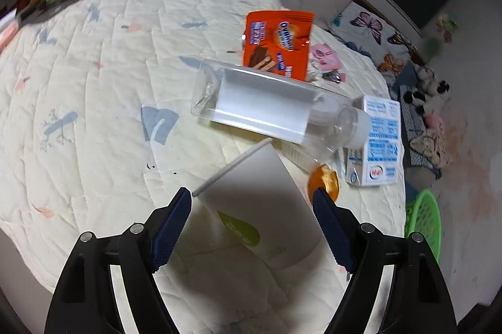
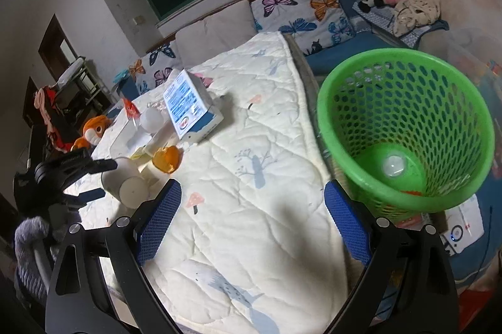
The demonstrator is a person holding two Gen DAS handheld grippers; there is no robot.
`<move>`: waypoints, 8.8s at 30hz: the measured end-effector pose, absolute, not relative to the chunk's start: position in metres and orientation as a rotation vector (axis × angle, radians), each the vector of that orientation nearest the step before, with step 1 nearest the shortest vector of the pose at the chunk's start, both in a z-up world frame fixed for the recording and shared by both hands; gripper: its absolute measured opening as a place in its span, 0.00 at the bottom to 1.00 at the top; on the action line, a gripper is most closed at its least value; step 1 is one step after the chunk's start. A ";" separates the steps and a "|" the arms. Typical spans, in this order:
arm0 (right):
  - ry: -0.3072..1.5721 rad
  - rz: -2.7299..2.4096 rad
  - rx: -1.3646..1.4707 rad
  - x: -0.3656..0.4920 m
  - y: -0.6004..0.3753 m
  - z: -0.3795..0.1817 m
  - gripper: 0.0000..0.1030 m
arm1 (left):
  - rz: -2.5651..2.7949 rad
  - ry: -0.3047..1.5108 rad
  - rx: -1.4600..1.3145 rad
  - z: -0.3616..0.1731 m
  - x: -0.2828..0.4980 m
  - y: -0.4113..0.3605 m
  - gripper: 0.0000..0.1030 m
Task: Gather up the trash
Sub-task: 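Move the left gripper back to the bed and grasp the white paper cup, then grasp the orange peel with the right gripper, then drop the orange peel into the basket while the left gripper drops the paper cup, then return both grippers to the bed and grasp the water bottle with the left gripper, then grasp the milk carton with the right gripper, then carry the milk carton to the basket and release it while the left carries the bottle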
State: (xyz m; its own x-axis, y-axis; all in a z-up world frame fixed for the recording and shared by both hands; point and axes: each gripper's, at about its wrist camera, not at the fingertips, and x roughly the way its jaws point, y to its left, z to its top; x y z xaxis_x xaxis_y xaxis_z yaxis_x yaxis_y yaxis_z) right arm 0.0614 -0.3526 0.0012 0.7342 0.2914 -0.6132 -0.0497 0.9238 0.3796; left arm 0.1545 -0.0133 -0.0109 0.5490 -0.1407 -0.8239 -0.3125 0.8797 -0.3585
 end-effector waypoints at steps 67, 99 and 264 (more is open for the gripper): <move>0.889 0.375 0.146 0.183 -0.194 -0.036 0.33 | -0.083 0.919 -0.448 0.004 0.133 0.041 0.59; 0.767 -0.036 0.306 0.087 -0.426 -0.011 0.32 | -0.617 0.934 -0.191 0.040 0.165 -0.190 0.59; 0.768 0.266 0.065 0.167 -0.279 0.037 0.68 | -0.599 0.748 0.440 0.025 0.166 -0.030 0.53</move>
